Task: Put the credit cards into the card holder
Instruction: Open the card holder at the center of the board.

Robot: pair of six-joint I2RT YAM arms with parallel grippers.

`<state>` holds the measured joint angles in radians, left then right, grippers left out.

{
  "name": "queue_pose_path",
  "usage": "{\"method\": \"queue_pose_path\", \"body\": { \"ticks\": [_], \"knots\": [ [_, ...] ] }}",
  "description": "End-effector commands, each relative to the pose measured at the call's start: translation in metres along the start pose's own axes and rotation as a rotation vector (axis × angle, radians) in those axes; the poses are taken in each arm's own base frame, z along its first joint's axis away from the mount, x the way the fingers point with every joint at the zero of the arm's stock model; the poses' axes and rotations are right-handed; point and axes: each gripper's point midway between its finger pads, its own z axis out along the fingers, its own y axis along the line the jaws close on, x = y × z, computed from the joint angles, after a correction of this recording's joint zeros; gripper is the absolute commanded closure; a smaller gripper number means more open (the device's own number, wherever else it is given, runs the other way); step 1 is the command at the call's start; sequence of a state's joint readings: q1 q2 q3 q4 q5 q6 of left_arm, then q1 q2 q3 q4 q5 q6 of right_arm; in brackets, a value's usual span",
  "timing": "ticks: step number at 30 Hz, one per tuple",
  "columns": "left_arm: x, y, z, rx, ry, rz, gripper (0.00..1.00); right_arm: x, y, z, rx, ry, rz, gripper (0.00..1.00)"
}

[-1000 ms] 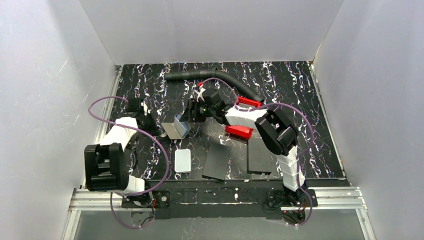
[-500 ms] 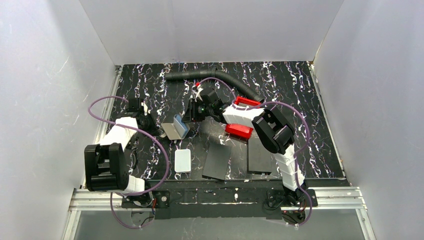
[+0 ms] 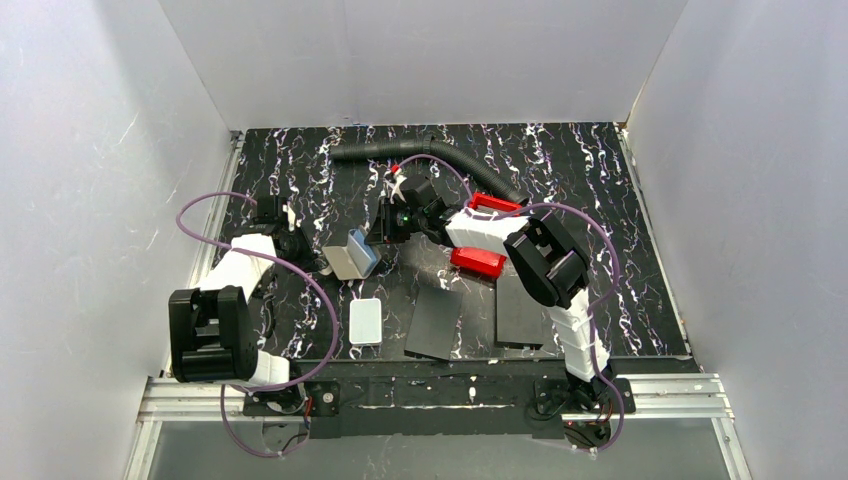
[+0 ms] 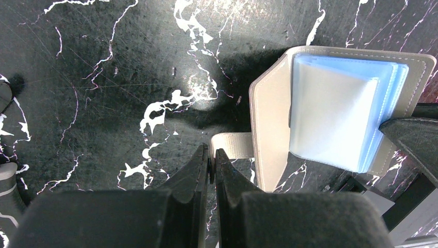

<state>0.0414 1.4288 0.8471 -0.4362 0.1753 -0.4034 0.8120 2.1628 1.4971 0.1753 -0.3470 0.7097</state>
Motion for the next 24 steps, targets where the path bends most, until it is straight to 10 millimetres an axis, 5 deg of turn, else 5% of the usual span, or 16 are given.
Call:
{"method": "queue_pose_path", "body": {
  "ticks": [1, 8, 14, 24],
  "knots": [
    [0.0, -0.005, -0.009, 0.012, -0.011, 0.02, 1.0, -0.009, 0.011, 0.004, -0.02, -0.013, -0.053, 0.74],
    [-0.001, -0.014, -0.008, 0.056, -0.001, 0.021, 1.0, -0.004, 0.012, 0.006, 0.004, 0.002, -0.1, 0.98],
    [0.0, -0.03, -0.005, 0.137, 0.033, -0.005, 1.0, -0.011, 0.021, -0.004, 0.06, -0.021, -0.171, 0.99],
    [-0.009, -0.043, -0.03, 0.186, -0.014, -0.008, 0.38, -0.036, 0.0, -0.053, 0.447, -0.159, -0.317, 0.99]
  ]
}}
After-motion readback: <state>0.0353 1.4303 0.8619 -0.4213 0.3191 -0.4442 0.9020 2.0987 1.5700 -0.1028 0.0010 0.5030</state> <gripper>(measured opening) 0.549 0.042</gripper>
